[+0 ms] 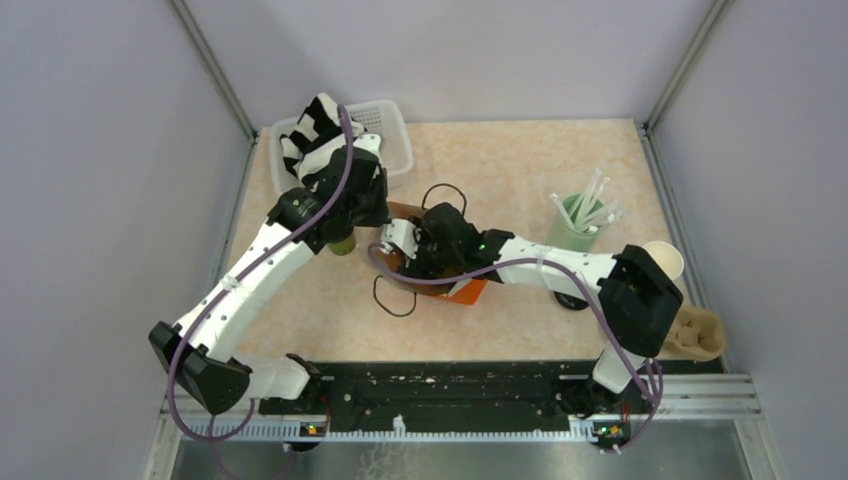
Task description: Pack the takeout coffee
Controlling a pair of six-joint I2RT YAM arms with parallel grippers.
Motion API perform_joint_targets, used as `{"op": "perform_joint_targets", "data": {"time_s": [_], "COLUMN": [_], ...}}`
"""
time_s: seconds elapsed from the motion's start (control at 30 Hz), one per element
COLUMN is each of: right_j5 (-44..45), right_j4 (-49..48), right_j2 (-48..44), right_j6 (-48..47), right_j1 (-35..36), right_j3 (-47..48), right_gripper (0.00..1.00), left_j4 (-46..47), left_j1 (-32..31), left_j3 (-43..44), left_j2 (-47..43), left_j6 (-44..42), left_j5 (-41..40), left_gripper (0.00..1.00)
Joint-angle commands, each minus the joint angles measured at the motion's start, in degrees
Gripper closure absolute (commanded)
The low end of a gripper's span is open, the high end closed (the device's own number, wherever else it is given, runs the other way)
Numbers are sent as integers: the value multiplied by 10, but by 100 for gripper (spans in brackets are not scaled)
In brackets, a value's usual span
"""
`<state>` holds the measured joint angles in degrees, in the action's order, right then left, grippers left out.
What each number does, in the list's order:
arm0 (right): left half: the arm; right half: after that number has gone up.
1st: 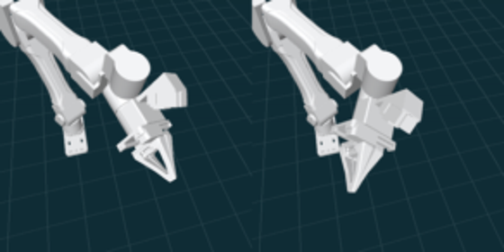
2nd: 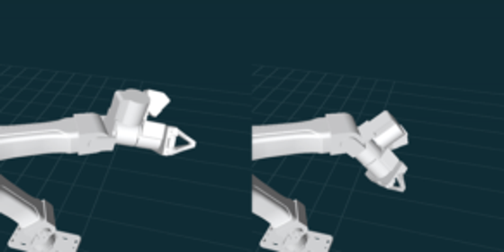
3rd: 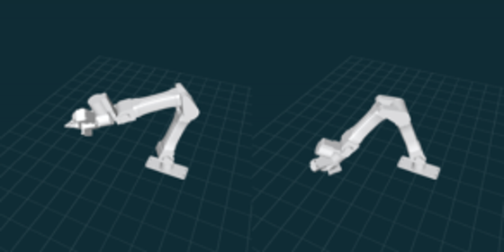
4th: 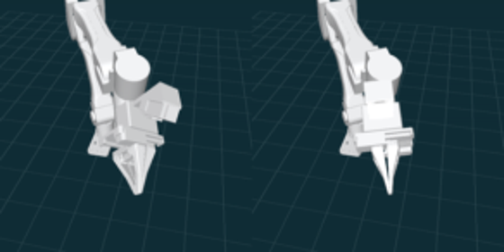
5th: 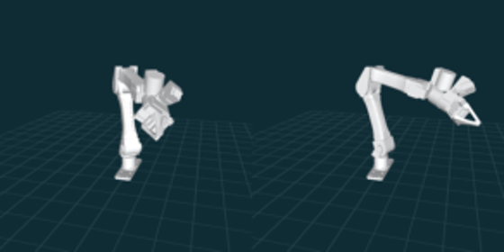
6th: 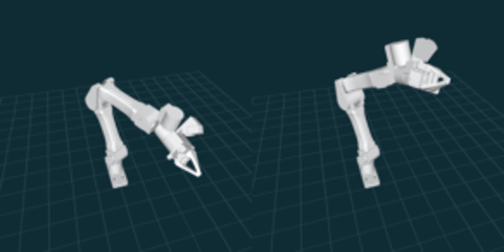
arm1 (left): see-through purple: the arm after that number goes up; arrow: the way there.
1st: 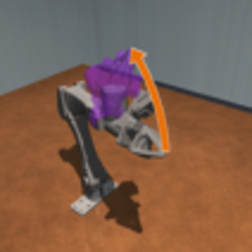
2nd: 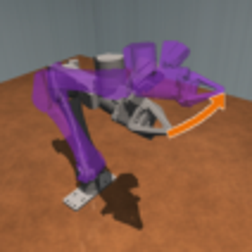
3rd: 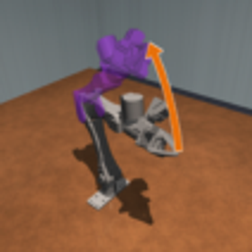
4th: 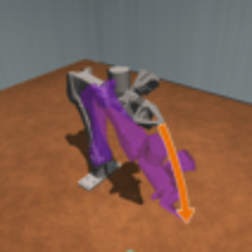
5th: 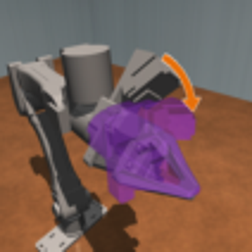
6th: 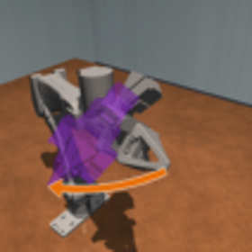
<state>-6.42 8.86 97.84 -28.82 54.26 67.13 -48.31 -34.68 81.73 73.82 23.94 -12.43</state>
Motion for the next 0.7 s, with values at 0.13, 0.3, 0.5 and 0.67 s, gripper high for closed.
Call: {"op": "perform_joint_targets", "data": {"time_s": [0.13, 0.3, 0.5, 0.67], "right_j5": [73, 80, 168, 224], "right_j4": [251, 251, 239, 233], "right_j2": [-11, -13, -27, -47], "right_j6": [34, 37, 27, 19], "right_j1": [-10, -11, 2, 9], "right_j3": [-26, -13, -7, 5], "right_gripper": [45, 43, 43, 41], "left_j4": [15, 1, -20, -24], "left_j1": [-12, -12, -12, -12], "left_j3": [41, 43, 49, 55], "left_j2": [4, 7, 15, 23], "left_j6": [-6, -9, -11, -12], "left_j5": [44, 42, 43, 49], "left_gripper": [100, 100, 100, 100]}}
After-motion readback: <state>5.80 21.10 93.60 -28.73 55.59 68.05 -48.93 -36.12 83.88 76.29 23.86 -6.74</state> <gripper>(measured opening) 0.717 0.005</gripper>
